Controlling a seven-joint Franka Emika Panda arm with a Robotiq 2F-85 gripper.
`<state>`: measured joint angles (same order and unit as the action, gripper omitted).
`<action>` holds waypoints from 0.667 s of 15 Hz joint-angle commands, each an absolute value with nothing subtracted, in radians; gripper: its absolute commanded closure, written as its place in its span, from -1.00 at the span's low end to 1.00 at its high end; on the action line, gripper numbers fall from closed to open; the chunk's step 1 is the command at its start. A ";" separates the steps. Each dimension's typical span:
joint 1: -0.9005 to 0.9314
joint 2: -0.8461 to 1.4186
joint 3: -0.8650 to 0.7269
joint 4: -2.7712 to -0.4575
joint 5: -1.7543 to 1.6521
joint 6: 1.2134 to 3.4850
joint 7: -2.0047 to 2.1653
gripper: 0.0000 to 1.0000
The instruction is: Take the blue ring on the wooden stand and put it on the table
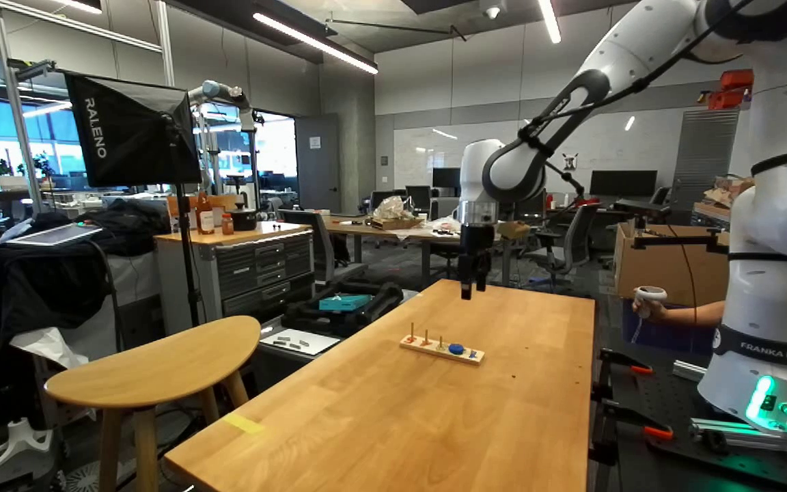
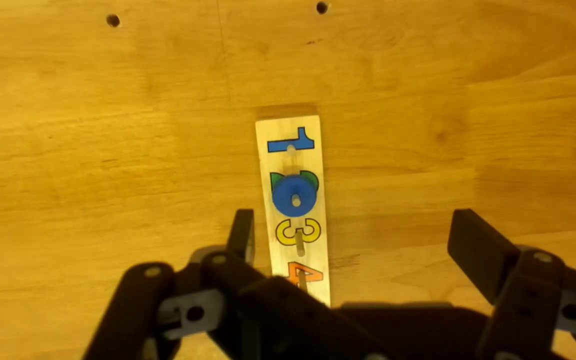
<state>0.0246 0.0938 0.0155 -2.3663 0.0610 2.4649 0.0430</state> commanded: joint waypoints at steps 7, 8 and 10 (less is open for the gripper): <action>0.021 0.224 -0.002 -2.325 0.016 2.531 0.072 -1.00; 0.020 0.240 -0.007 -2.325 0.006 2.545 0.080 -1.00; 0.021 0.275 -0.021 -2.323 -0.016 2.568 0.097 -1.00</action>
